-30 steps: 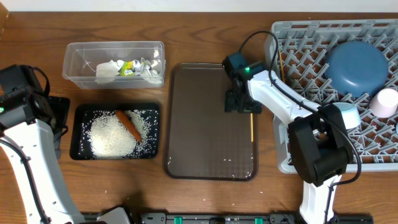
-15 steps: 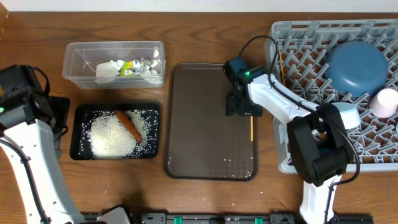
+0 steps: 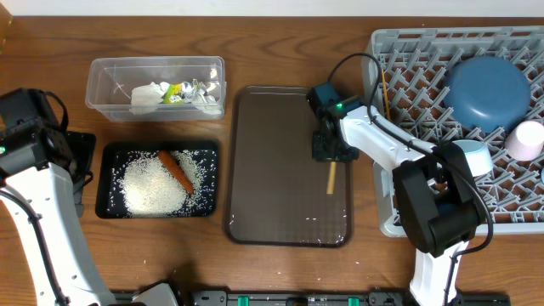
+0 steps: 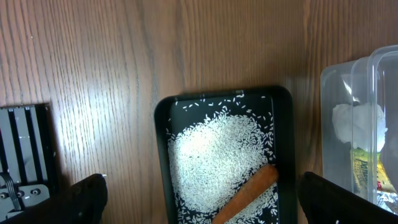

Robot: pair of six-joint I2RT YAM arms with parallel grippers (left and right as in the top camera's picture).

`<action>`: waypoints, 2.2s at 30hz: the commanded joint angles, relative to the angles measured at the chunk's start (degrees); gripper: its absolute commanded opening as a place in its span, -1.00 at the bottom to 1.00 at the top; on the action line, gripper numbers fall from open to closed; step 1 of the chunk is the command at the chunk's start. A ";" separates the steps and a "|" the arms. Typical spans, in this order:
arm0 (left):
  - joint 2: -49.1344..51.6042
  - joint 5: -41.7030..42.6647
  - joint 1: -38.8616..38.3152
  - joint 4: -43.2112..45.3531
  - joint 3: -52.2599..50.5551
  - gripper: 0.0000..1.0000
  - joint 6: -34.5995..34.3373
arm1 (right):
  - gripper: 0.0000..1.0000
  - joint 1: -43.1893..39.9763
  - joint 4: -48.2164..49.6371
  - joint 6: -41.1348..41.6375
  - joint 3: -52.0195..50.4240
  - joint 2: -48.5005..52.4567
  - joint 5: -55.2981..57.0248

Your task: Sort waste into correct bins and load items into the dishwasher rack

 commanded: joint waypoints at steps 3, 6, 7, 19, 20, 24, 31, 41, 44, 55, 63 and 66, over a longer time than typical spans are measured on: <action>0.28 -0.31 0.24 -0.22 0.39 0.99 0.50 | -0.98 -0.31 1.18 1.03 -1.11 0.94 0.04; 0.28 -0.31 0.24 -0.22 0.39 0.99 0.50 | -0.98 -0.66 -0.63 0.76 1.77 0.61 -1.20; 0.28 -0.31 0.24 -0.22 0.39 0.99 0.50 | -0.98 -0.94 -1.53 0.33 3.32 0.37 -1.86; 0.28 -0.31 0.24 -0.22 0.39 0.99 0.50 | -0.98 -12.28 -18.58 -19.15 26.08 -7.13 -4.37; 0.28 -0.31 0.24 -0.22 0.39 0.99 0.50 | -0.98 -14.36 -19.39 -20.37 26.77 -7.37 -4.44; 0.28 -0.31 0.24 -0.22 0.39 0.99 0.50 | -0.98 -20.11 -19.65 -30.14 26.45 -7.30 -10.97; 0.28 -0.31 0.24 -0.22 0.39 0.99 0.50 | -0.98 -23.85 -17.86 -33.29 23.28 -6.58 -11.17; 0.28 -0.31 0.24 -0.22 0.39 0.99 0.50 | -0.45 -23.82 -15.58 -27.19 21.03 -6.56 -4.02; 0.28 -0.31 0.24 -0.22 0.39 0.98 0.50 | -0.40 -23.82 -16.63 -25.31 21.03 -6.56 -3.91; 0.28 -0.28 0.24 -0.22 0.39 0.99 0.50 | -0.29 -21.14 -28.74 -18.75 21.09 -19.80 -9.70; 0.28 -0.31 0.24 -0.22 0.39 0.99 0.50 | -0.17 -12.87 -34.67 -14.14 13.81 -40.35 -7.56; 0.28 -0.31 0.24 -0.22 0.39 0.99 0.50 | 0.14 -8.41 -32.37 -9.20 5.73 -49.18 -2.93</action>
